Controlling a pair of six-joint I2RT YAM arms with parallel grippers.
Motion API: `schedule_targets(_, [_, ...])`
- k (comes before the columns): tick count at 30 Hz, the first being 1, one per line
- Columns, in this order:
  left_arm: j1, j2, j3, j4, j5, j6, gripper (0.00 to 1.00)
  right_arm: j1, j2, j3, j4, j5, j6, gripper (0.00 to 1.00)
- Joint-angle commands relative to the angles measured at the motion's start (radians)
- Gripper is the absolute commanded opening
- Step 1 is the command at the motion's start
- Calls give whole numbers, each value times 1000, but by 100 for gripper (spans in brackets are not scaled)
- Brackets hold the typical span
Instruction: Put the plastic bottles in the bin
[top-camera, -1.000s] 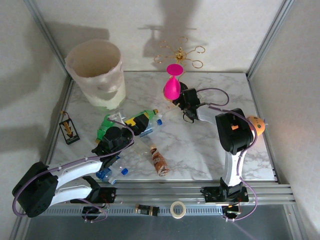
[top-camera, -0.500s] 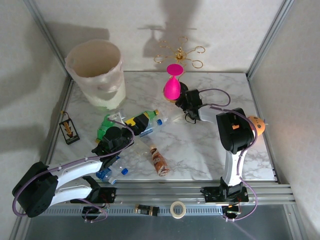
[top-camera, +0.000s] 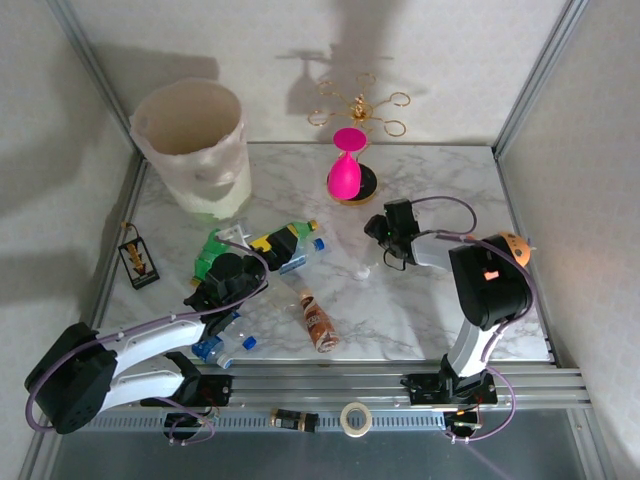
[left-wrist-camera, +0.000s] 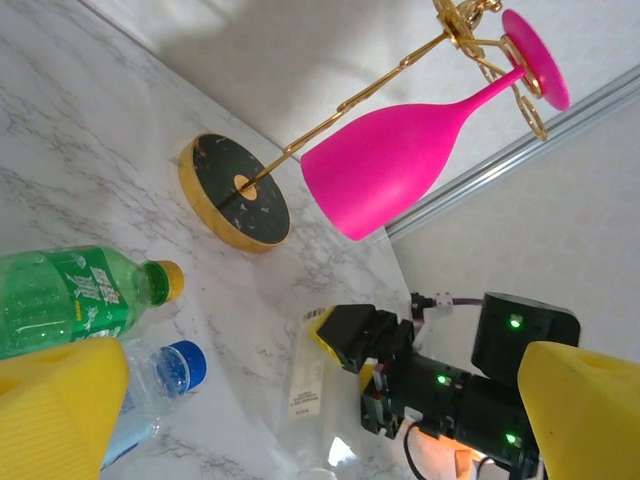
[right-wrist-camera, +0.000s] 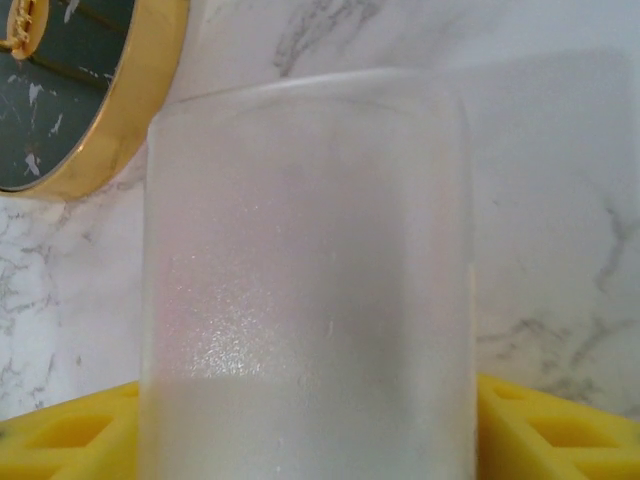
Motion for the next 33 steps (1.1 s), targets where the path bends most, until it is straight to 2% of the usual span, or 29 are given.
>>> schedule_targets(1, [-11,22,22,30,12,2,100,-8,-23,-61,-74,2,-12,65])
schedule_targets(5, [-17,55,38,55,60,4,100,-7,-47,-63,-62,-11,-32,60])
schedule_targets(10, [-20,79,43,100,169,22,100,-7,-120,-65,-78,-15,-65,59])
schedule_targets(18, [-48,140,90,132,352,79,100,-8,-362,-159,-24,-35,-92,55])
schedule_targets(26, [-152,314,257,129,492,137,100,-8,-560,-235,42,-86,-43,53])
schedule_targets(33, [-213,486,392,93,563,131,100,-7,-650,-269,55,-115,-22,53])
